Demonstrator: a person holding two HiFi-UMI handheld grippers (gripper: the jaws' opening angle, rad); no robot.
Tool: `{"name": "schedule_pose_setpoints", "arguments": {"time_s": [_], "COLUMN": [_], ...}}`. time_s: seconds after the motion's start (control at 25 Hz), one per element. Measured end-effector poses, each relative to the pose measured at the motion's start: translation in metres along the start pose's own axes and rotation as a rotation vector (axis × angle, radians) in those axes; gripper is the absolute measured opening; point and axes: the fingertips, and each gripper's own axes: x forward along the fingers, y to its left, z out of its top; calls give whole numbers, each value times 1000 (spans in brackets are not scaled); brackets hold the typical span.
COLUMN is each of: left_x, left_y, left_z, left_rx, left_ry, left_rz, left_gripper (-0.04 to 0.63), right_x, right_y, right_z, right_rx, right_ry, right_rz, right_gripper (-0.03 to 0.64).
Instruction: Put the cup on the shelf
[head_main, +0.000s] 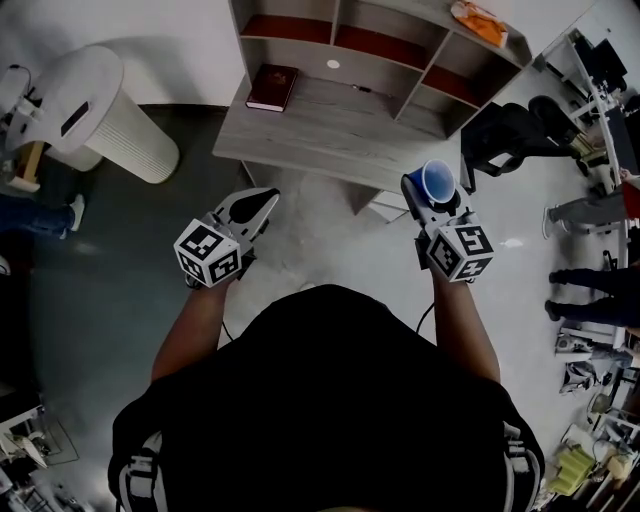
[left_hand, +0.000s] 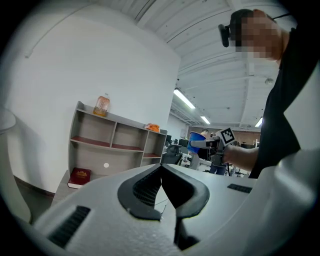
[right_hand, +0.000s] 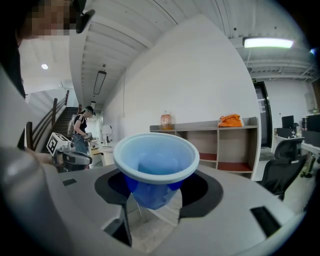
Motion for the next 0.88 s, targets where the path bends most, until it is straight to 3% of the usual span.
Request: {"name": "schedule_pose_setpoints", "arguments": {"time_s": [0.88], "left_x": [-49], "left_y": [34], "left_z": [1], "left_rx": [-16], "left_ry": [-29], "left_rz": [81], "left_gripper": [18], "right_x": [42], "right_y": [31], "right_z": [19], "right_rx": [-25], "right_ry": [-22], "right_rz": [51], "right_gripper": [252]}}
